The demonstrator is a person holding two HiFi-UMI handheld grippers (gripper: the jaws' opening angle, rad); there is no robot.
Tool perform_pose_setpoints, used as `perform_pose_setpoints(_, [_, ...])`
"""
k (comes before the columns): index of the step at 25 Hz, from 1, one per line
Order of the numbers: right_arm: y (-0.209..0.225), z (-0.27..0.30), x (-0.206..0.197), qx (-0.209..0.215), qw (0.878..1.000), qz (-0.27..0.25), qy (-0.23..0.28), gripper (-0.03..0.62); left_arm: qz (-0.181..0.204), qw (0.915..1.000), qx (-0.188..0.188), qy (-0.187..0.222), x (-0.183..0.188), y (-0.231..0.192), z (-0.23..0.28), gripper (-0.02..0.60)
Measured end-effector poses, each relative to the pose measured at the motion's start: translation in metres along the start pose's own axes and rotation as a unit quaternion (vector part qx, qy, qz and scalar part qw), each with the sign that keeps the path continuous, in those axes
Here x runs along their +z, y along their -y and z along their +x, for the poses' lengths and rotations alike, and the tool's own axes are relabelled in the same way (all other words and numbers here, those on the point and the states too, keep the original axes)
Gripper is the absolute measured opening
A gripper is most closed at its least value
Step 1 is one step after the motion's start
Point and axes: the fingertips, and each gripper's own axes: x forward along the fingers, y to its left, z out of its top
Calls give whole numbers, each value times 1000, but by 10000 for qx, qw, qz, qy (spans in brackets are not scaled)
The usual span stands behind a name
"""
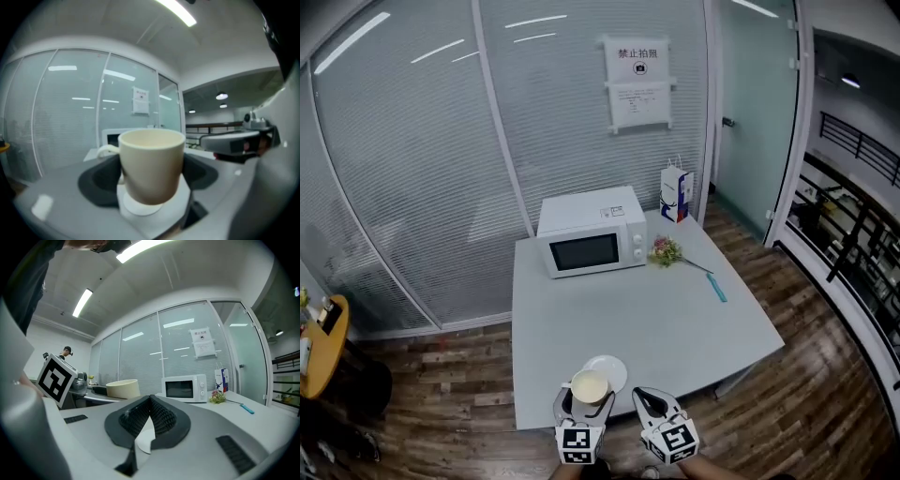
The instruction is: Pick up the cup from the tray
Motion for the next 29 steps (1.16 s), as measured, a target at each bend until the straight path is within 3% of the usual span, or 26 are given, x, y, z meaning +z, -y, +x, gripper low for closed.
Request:
perform_pose_setpoints(21, [-2, -6, 30, -184, 9988, -408, 221, 3, -23, 9997, 100, 211, 14, 1, -26, 407])
perform_pose_setpoints(29, [11, -8, 33, -181, 9989, -197, 383, 3, -14, 9997, 135, 195, 12, 3, -20, 407])
